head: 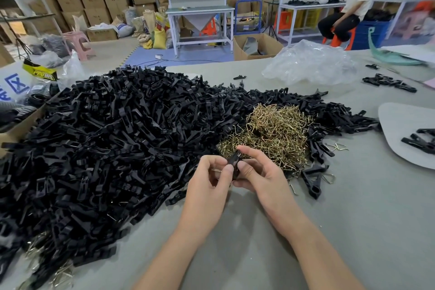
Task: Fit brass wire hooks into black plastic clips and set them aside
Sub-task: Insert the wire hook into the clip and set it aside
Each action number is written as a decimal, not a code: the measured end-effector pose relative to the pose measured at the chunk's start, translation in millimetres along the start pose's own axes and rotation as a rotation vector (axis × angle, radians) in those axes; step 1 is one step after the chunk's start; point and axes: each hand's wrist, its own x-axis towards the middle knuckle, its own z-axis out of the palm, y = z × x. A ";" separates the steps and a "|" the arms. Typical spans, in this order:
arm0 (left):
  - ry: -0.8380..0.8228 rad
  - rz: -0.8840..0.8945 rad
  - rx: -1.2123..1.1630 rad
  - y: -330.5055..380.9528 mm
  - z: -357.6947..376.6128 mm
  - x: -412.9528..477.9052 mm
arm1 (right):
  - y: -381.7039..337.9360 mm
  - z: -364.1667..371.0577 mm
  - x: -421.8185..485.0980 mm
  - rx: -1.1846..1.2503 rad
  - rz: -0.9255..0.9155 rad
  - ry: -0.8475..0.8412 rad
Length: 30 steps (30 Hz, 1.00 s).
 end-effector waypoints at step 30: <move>-0.260 -0.197 -0.341 4.4 -16.2 8.5 | -6.7 -8.2 3.8 0.418 0.117 0.030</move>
